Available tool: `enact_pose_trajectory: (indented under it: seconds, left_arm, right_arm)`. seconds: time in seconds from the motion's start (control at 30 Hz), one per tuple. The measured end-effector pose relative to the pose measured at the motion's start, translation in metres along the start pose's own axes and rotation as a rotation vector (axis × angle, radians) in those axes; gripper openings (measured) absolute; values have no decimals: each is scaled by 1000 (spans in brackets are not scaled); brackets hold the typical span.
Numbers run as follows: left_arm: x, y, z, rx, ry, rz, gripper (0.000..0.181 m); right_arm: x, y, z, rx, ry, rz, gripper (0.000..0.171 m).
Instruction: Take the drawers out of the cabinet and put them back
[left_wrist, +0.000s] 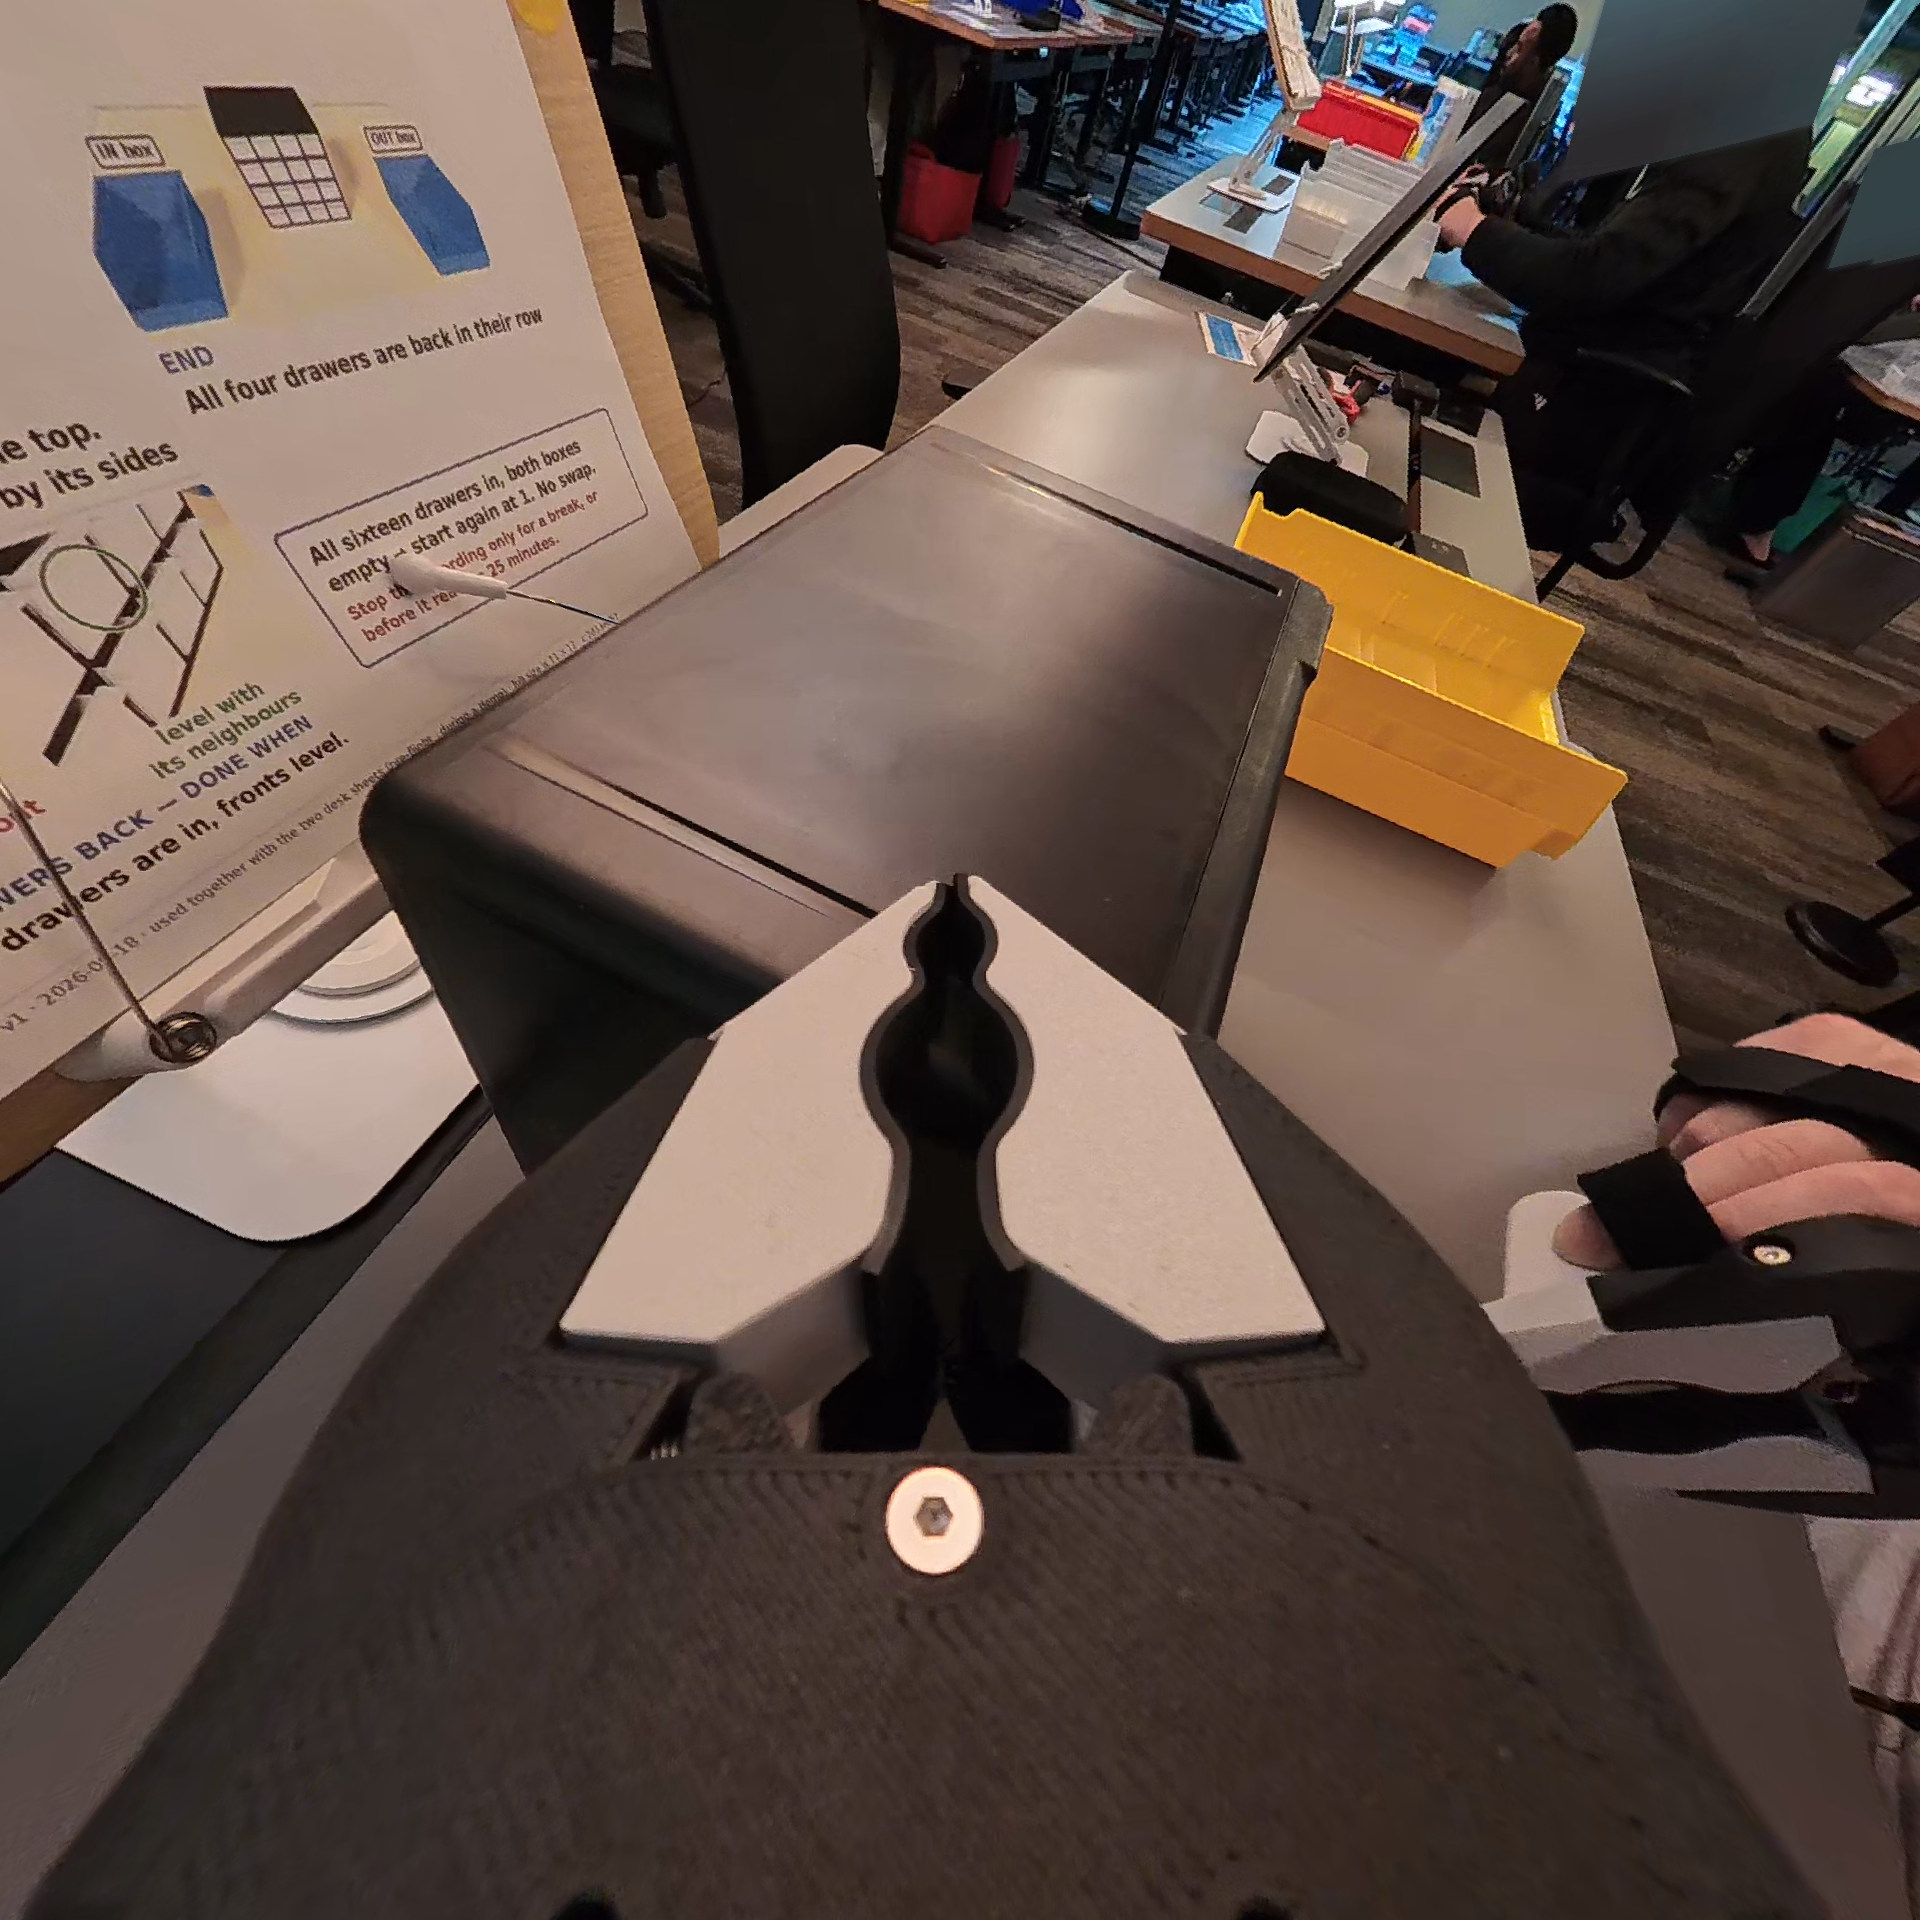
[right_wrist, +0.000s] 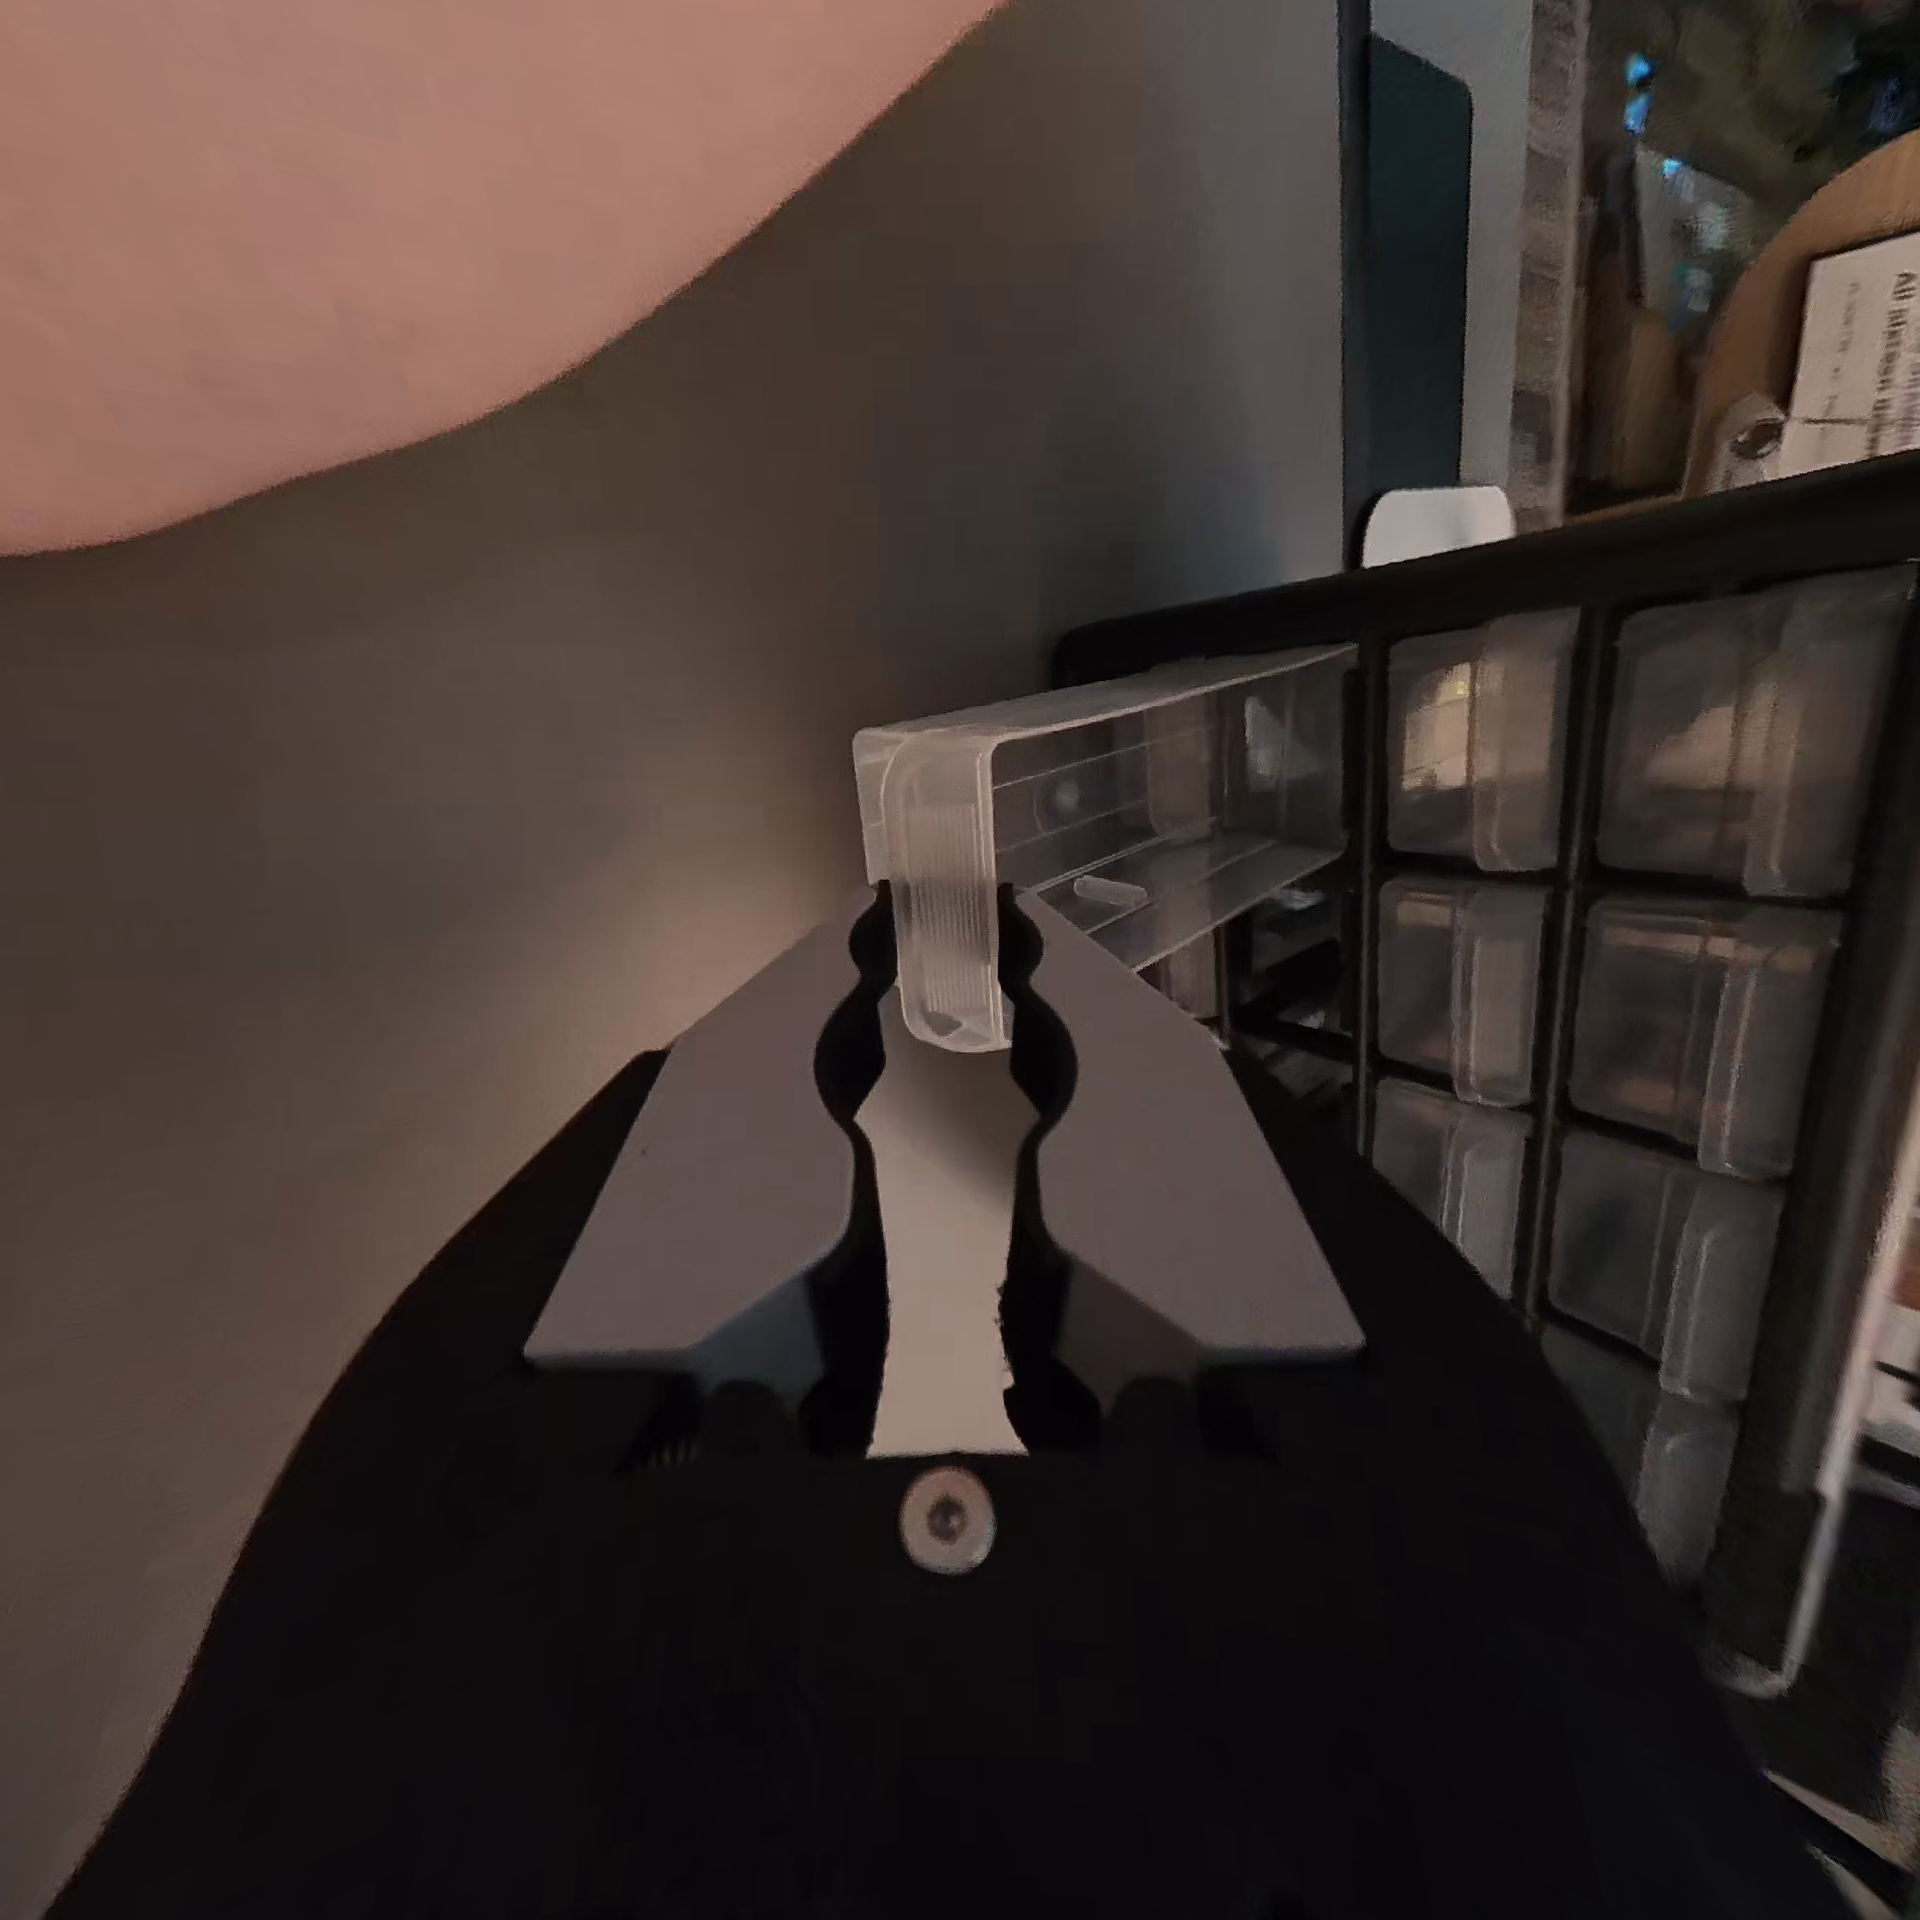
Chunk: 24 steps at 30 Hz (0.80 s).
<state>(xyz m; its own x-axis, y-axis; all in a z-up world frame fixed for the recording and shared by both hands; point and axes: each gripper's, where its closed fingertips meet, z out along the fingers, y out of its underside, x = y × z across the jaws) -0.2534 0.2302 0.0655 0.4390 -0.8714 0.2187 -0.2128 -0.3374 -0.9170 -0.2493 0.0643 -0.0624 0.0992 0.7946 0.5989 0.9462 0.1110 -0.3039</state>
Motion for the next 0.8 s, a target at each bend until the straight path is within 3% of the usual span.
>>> enact_pose_trajectory:
  seconds: [0.03,0.3,0.4,0.47,0.53,0.63,0.7,0.8]
  left_arm:
    - [0,0,0,1,2,-2,0]
    - [0,0,0,-1,-3,0,0]
    - [0,0,0,1,1,-3,0]
    - [0,0,0,2,3,-4,0]
    - [0,0,0,2,3,-2,0]
    - [0,0,0,4,4,-2,0]
    - [0,0,0,6,7,-4,0]
    - [0,0,0,9,13,-5,0]
  right_arm:
    - [-1,-2,0,7,-38,21,18]
    - [-9,-8,-24,-5,-366,173,17]
    - [9,13,-55,16,-331,266,17]
    - [37,38,-92,70,-212,402,17]
    - [71,84,-143,113,-9,560,17]
    - [107,201,-225,8,343,772,16]
    - [99,279,-253,-112,405,906,17]
    - [69,364,-251,-240,354,1044,17]
